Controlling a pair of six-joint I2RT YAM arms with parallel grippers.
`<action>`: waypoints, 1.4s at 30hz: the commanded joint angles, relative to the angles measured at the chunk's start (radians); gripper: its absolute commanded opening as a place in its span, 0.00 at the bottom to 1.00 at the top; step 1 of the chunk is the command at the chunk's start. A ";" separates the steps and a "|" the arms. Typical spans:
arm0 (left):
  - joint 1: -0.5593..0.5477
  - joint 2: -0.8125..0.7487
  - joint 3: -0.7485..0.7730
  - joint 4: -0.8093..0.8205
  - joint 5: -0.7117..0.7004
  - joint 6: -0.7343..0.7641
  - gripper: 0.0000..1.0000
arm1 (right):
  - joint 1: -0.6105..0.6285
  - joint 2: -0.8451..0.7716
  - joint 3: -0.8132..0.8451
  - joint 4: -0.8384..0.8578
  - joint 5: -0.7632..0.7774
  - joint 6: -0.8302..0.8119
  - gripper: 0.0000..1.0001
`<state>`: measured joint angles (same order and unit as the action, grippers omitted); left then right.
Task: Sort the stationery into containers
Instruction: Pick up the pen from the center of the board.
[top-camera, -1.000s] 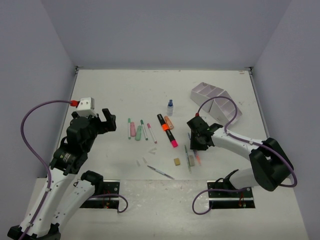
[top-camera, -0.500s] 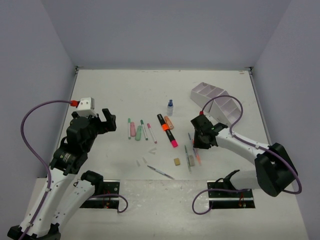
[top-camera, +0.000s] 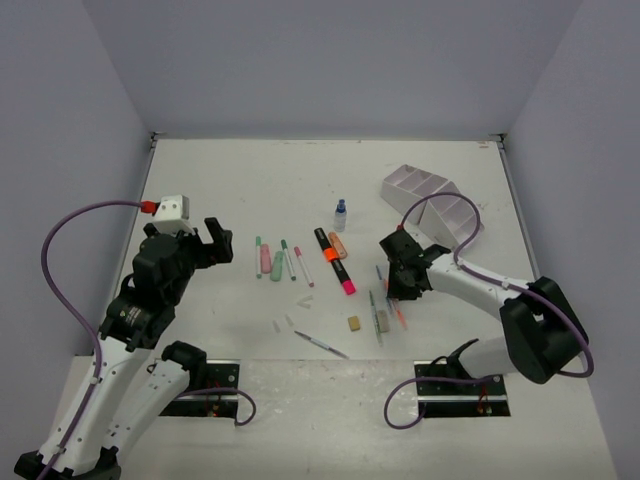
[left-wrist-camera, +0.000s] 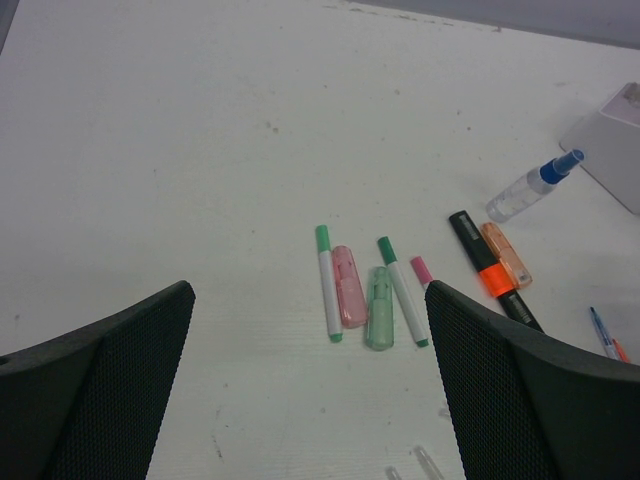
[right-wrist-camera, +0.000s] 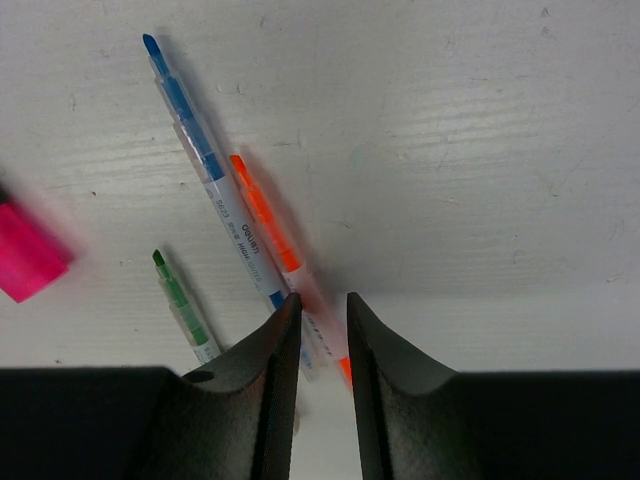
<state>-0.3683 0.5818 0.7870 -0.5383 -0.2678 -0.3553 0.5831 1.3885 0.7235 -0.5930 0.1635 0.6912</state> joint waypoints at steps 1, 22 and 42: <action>-0.007 -0.008 -0.014 0.044 0.009 0.024 1.00 | -0.001 0.030 0.022 0.002 -0.004 -0.009 0.26; -0.011 0.081 0.027 -0.009 -0.034 -0.050 1.00 | 0.000 -0.066 0.085 -0.084 0.118 0.005 0.00; -0.613 0.453 -0.104 -0.154 -0.361 -0.841 0.99 | 0.000 -0.480 0.048 -0.022 -0.007 -0.156 0.00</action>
<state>-0.8248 0.9205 0.6823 -0.5928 -0.4500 -0.9187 0.5823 0.9502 0.7802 -0.6430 0.1692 0.5742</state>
